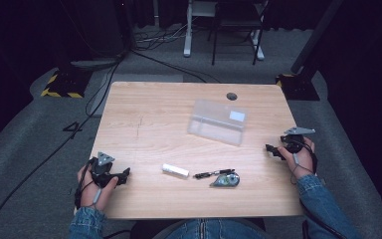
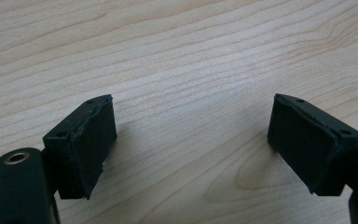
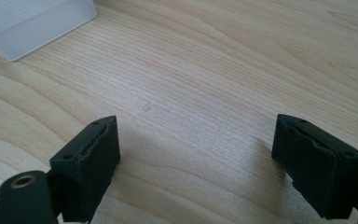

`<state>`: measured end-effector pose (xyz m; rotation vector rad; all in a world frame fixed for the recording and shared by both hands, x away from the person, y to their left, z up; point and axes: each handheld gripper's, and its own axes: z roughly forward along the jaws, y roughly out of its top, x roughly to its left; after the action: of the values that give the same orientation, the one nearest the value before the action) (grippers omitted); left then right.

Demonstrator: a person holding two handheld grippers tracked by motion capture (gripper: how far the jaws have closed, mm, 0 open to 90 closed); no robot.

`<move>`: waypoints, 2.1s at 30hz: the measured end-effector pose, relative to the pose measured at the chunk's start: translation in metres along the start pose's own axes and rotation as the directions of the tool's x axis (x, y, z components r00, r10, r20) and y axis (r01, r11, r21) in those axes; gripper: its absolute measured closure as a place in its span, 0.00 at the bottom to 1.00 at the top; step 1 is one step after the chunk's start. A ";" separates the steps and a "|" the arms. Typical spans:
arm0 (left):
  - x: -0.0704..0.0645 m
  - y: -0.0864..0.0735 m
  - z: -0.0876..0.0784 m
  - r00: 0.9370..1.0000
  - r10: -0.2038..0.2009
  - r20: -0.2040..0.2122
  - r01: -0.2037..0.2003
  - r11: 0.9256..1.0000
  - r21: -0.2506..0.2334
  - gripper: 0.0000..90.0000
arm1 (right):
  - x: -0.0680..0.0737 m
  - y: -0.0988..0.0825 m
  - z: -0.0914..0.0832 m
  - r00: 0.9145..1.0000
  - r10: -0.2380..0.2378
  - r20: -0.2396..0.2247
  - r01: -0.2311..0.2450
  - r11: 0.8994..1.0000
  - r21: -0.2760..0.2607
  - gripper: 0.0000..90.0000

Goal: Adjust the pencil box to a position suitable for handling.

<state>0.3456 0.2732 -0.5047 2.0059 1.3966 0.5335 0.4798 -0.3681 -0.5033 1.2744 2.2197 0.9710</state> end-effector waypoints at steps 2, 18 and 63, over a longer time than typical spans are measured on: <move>0.000 0.000 0.000 1.000 0.000 0.000 0.000 1.000 0.000 0.17 | 0.000 0.000 0.000 1.000 0.000 0.000 0.000 1.000 0.000 0.17; -0.001 0.001 0.001 1.000 -0.005 -0.002 0.005 1.000 0.003 0.16 | 0.000 0.001 0.001 1.000 0.004 0.002 -0.004 1.000 -0.001 0.18; -0.001 0.002 0.002 1.000 -0.003 -0.001 0.003 1.000 0.004 0.16 | 0.069 0.086 -0.002 0.984 -0.052 -0.168 0.032 0.993 -0.114 0.25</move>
<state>0.3473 0.2712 -0.5048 2.0068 1.4017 0.5314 0.4944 -0.2800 -0.4393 1.1284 2.2732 1.2106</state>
